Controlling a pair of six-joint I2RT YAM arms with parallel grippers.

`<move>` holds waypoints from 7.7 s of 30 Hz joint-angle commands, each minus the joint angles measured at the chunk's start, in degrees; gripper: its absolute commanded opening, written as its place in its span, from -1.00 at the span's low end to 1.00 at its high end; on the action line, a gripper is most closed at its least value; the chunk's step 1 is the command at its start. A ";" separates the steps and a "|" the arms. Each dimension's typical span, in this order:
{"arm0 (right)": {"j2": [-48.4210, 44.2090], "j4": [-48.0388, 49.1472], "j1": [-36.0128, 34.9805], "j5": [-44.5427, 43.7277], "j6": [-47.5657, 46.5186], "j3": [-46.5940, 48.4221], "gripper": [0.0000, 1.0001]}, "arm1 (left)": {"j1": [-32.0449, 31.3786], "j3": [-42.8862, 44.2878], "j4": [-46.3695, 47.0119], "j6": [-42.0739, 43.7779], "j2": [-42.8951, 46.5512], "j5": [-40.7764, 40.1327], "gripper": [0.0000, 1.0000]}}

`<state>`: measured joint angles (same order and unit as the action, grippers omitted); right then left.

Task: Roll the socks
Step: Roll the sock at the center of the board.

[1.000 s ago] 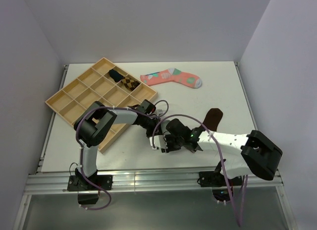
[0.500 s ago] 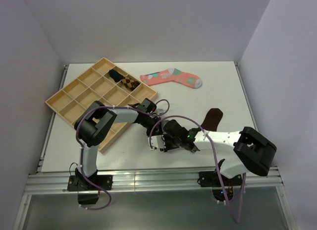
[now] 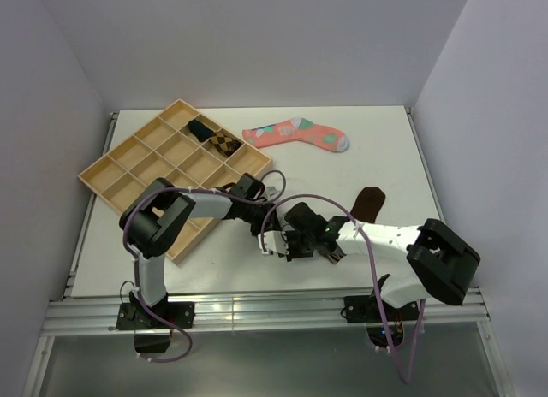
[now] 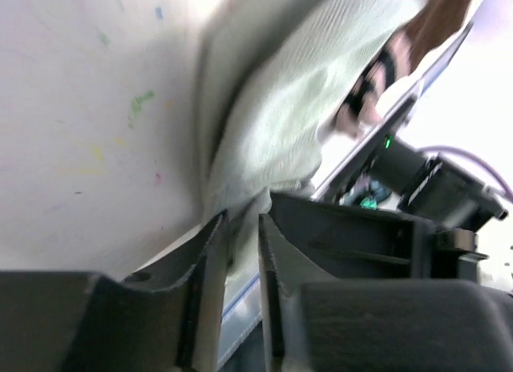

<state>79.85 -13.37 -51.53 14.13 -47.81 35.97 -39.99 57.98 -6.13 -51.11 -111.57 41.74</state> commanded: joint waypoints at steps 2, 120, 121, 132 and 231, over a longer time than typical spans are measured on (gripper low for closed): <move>-1.55 -8.51 1.95 8.97 1.76 3.32 -0.77 | 0.70 -3.04 9.81 -4.07 5.30 -7.62 -0.41; 35.37 -37.00 34.83 25.18 20.56 41.20 -0.60 | -16.35 -16.75 37.60 17.54 7.33 -31.01 -0.99; 35.72 -36.91 34.57 24.46 20.74 41.29 -0.61 | -16.35 -16.67 37.33 17.63 7.59 -31.01 -0.99; 39.58 -34.71 28.15 20.06 24.87 46.21 -0.63 | -16.35 -11.75 23.81 22.02 10.67 -28.38 -0.99; -8.84 11.52 -10.87 -9.12 1.93 -8.19 -0.22 | -0.97 1.35 -14.79 -1.18 -1.72 -0.25 -0.99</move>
<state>70.81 -5.41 -61.91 7.64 -46.09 27.29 -41.10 59.40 -18.55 -53.91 -112.75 44.25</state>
